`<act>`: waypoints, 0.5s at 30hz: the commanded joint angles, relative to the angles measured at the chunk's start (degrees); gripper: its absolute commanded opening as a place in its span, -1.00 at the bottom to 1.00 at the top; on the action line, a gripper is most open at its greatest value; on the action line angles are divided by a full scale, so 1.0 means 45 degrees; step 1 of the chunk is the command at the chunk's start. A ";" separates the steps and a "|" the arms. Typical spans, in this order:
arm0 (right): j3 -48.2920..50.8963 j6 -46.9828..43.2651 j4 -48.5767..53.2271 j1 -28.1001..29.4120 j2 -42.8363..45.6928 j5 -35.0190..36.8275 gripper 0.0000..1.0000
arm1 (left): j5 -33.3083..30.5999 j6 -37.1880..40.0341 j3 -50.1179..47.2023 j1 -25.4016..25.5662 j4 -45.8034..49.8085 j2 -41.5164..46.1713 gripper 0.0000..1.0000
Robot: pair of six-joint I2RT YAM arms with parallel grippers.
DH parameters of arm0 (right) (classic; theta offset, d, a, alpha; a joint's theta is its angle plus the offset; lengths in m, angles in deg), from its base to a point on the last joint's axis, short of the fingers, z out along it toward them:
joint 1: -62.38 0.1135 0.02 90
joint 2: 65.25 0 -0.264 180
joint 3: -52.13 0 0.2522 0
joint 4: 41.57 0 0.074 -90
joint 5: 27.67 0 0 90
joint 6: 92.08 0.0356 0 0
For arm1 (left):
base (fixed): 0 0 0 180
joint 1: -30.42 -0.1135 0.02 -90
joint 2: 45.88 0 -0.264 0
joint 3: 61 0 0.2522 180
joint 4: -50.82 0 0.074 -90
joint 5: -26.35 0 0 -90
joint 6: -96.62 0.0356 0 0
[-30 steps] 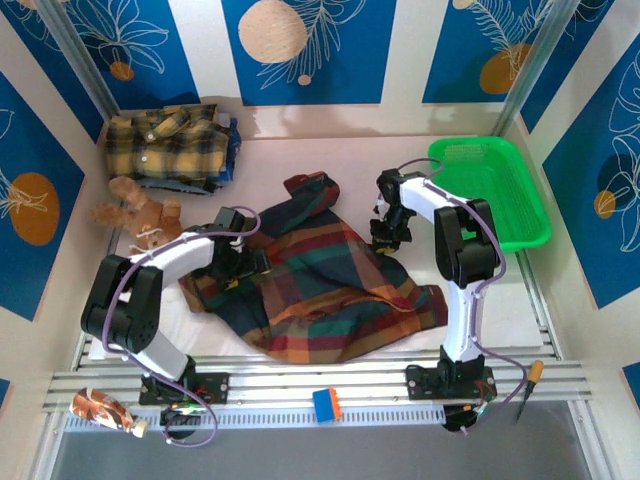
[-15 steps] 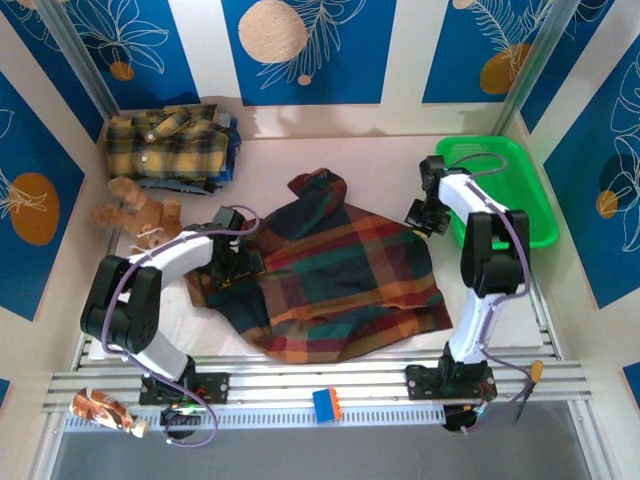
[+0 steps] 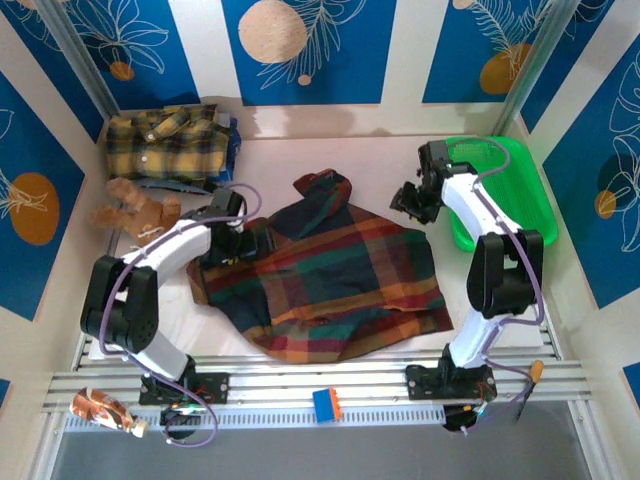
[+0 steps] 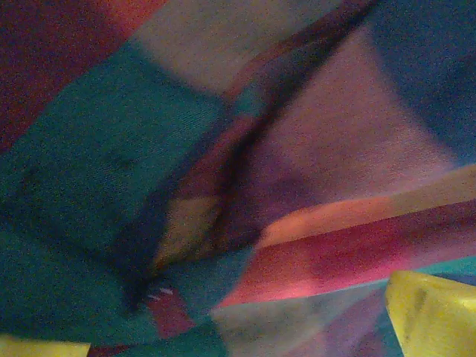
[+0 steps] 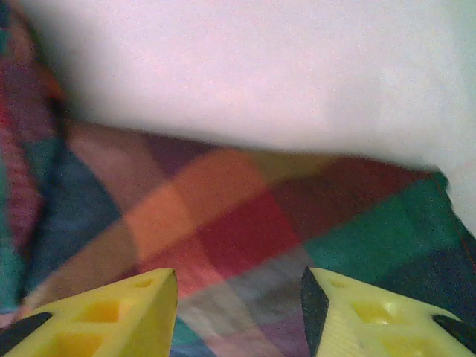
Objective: Fold and stack the long sleeve shirts
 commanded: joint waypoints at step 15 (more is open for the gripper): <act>-0.3244 -0.1896 0.1082 0.1653 -0.3770 -0.1153 0.03 | -0.1334 0.3245 0.9313 0.2541 0.2158 -0.6814 0.94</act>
